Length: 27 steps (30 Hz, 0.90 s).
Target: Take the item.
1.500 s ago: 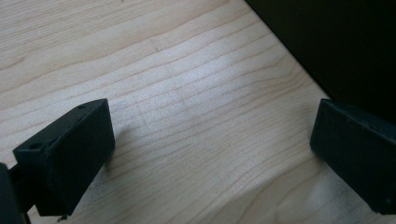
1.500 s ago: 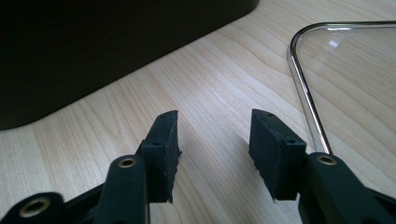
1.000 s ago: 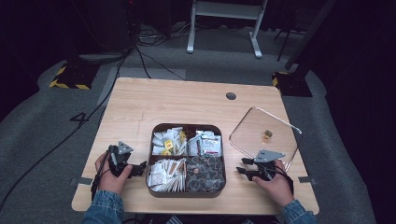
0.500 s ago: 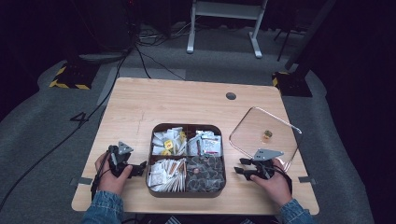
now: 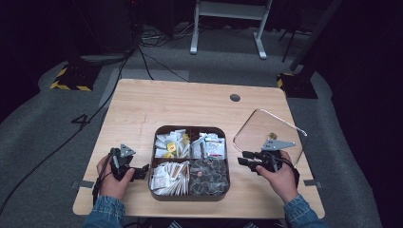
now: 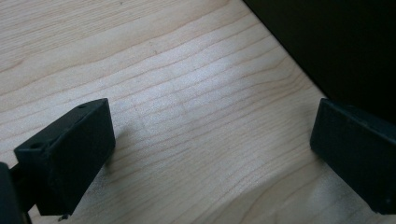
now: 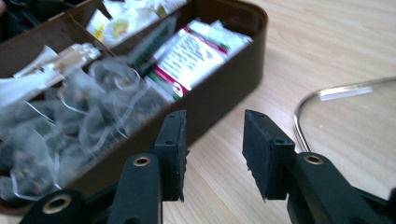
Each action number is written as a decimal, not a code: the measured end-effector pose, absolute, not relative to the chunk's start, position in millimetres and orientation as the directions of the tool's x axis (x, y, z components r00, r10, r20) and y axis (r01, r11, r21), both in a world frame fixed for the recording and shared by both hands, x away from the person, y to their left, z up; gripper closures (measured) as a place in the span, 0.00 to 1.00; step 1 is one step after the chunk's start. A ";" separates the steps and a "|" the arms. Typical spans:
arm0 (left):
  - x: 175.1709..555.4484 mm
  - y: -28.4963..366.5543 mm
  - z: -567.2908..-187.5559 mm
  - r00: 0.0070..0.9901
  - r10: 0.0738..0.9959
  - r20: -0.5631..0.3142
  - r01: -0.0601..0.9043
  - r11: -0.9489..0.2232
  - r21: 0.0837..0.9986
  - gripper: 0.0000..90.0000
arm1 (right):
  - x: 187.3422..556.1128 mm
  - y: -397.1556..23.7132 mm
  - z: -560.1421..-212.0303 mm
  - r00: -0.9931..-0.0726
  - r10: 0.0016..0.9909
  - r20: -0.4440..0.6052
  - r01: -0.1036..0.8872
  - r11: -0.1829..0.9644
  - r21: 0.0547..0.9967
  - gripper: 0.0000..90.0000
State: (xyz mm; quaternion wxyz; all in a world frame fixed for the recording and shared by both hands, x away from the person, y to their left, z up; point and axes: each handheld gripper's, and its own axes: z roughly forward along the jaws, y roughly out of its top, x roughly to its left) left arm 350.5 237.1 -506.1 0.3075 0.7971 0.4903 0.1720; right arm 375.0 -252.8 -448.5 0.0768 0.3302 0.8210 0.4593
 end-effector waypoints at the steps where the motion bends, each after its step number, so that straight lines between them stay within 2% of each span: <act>1: 350.5 237.1 -506.1 0.460 0.888 -0.027 0.676 -0.330 0.659 0.00 | 375.0 -252.8 -448.5 -0.770 0.613 0.177 0.472 0.360 0.805 0.67; 12: 350.5 238.2 -506.4 0.468 0.884 -0.025 0.670 -0.336 0.662 0.00 | 389.0 -211.9 -419.6 -0.818 0.548 0.173 0.437 0.398 0.806 0.66; 27: 350.6 238.2 -506.4 0.468 0.884 -0.025 0.670 -0.336 0.662 0.00 | 408.3 -163.0 -420.8 -0.831 0.523 0.189 0.461 0.457 0.761 0.66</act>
